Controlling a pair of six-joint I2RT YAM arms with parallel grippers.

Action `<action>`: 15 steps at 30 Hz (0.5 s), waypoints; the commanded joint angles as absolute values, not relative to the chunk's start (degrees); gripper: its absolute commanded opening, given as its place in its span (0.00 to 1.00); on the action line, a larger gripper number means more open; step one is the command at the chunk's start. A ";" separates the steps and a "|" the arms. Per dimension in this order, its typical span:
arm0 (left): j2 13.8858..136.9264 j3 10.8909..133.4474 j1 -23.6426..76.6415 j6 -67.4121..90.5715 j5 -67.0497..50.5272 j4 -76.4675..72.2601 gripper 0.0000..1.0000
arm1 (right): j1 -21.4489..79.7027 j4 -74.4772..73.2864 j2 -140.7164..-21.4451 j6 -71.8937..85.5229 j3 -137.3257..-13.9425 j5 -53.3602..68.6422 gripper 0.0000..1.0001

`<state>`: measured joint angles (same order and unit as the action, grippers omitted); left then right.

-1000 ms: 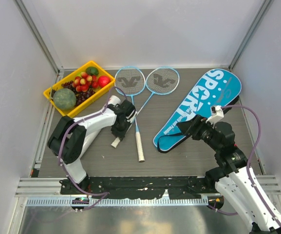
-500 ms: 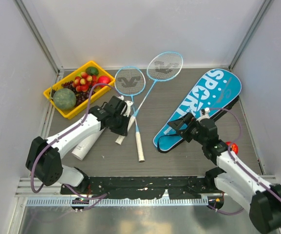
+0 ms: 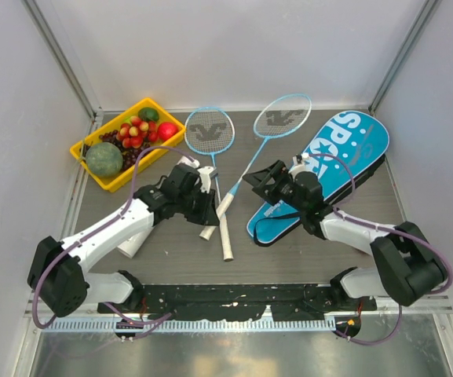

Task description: Pack up the badminton gear

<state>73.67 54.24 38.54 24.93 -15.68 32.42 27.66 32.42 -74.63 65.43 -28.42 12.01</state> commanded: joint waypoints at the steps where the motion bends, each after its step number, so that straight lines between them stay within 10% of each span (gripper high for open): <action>1: 70.31 53.79 40.16 29.09 -20.57 20.40 0.00 | 30.76 41.66 -78.92 68.46 -32.60 13.71 0.80; 6: 69.70 53.61 41.92 30.32 -18.90 17.84 0.00 | 33.22 41.31 -80.51 70.40 -32.09 12.57 0.63; 12: 69.96 52.74 43.15 31.20 -18.63 14.68 0.00 | 33.22 42.63 -76.56 70.75 -28.39 9.32 0.10; 15: 69.35 52.74 43.86 29.36 -18.37 14.85 0.43 | 31.91 40.70 -72.09 68.48 -27.42 10.01 0.05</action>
<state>71.37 52.07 42.92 30.04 -17.54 22.28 32.88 38.06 -78.41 71.68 -28.67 10.72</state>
